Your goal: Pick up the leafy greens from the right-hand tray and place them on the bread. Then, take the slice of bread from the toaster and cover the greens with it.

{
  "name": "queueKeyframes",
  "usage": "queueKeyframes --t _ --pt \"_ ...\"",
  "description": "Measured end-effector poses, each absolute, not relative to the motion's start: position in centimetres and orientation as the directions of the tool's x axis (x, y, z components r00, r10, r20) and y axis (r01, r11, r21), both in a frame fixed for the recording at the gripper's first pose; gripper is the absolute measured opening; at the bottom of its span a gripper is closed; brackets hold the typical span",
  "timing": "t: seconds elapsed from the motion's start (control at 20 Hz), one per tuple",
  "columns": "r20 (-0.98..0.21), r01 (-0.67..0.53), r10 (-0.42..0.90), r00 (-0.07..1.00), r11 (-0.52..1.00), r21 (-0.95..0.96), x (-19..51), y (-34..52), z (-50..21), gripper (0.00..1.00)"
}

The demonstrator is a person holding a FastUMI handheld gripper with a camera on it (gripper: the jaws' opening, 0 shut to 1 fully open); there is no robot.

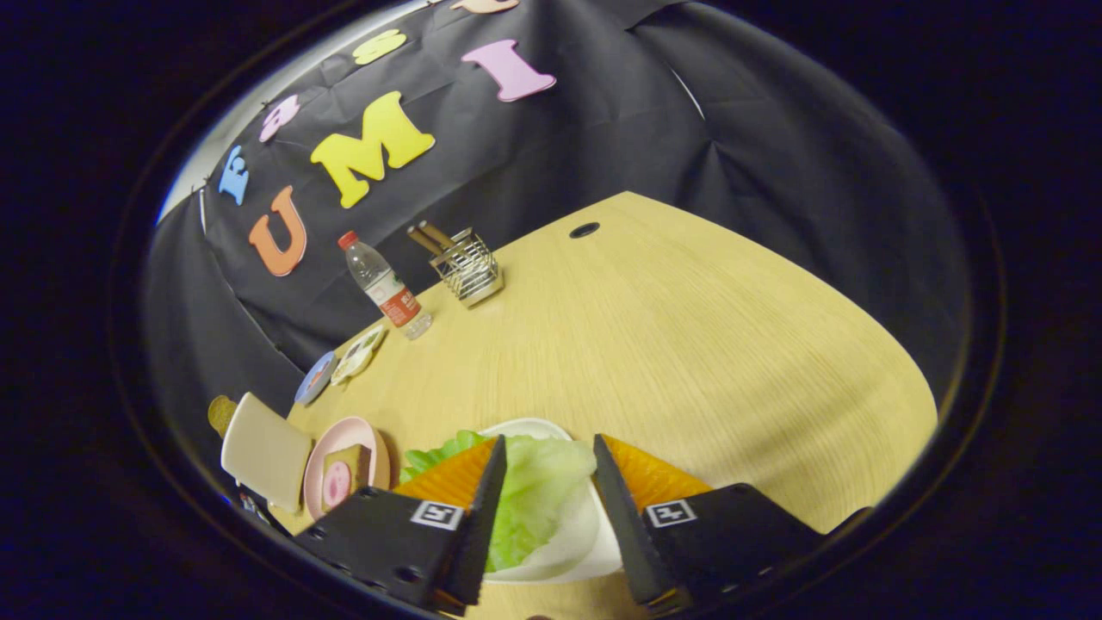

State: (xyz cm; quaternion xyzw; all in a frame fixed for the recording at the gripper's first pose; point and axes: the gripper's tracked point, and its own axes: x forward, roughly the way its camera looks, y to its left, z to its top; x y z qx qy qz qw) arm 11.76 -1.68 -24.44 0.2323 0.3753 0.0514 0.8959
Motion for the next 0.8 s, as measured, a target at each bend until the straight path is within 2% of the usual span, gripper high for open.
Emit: queueKeyframes --t 0.15,0.25,0.6,0.8 --pt "-0.652 0.093 0.240 0.719 0.897 0.432 12.3 -1.9 -24.3 0.17" --pt "-0.647 0.079 0.227 0.728 0.909 0.408 12.4 -2.1 -24.0 0.01" --pt "-0.598 0.043 0.238 0.765 0.908 0.416 12.0 -2.4 -21.7 0.01" --pt "-0.537 -0.006 0.293 0.791 0.881 0.472 11.3 -0.6 -18.5 0.00"
